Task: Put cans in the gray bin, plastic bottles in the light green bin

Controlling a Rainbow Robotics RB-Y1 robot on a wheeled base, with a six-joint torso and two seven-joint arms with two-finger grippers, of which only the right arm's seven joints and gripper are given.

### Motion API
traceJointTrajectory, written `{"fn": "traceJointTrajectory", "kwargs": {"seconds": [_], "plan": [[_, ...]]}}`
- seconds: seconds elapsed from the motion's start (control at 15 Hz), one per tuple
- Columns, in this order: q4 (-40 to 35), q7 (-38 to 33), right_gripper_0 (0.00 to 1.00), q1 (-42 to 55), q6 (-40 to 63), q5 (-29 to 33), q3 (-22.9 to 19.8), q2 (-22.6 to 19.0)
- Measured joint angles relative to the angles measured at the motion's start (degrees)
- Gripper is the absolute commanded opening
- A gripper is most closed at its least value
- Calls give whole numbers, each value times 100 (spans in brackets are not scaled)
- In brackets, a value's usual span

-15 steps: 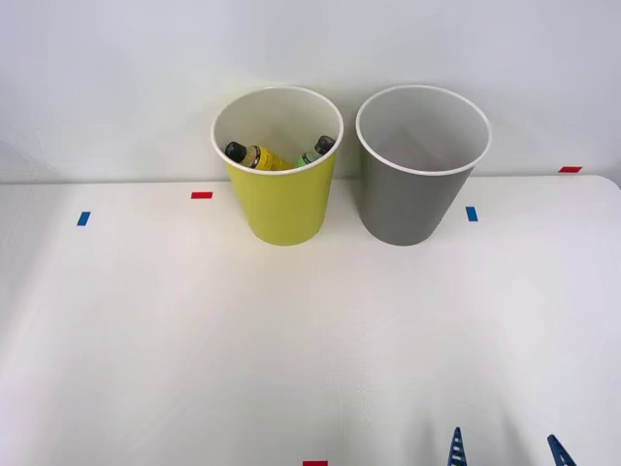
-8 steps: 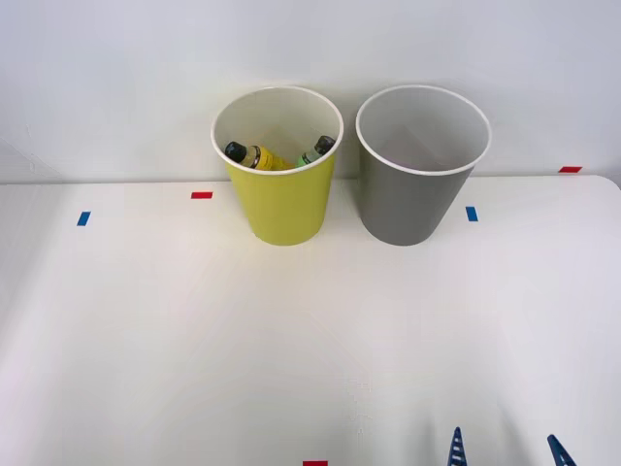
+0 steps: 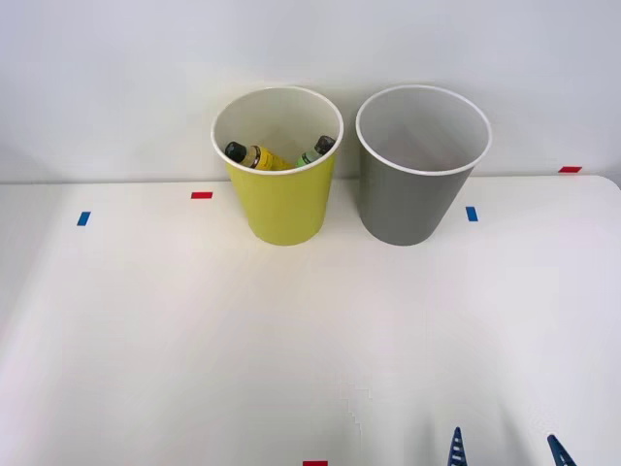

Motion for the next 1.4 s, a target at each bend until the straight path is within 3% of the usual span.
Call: {"fn": "traceJointTrajectory", "kwargs": {"seconds": [1.4], "plan": [[0,0,100,0,0,1,0,0]]}}
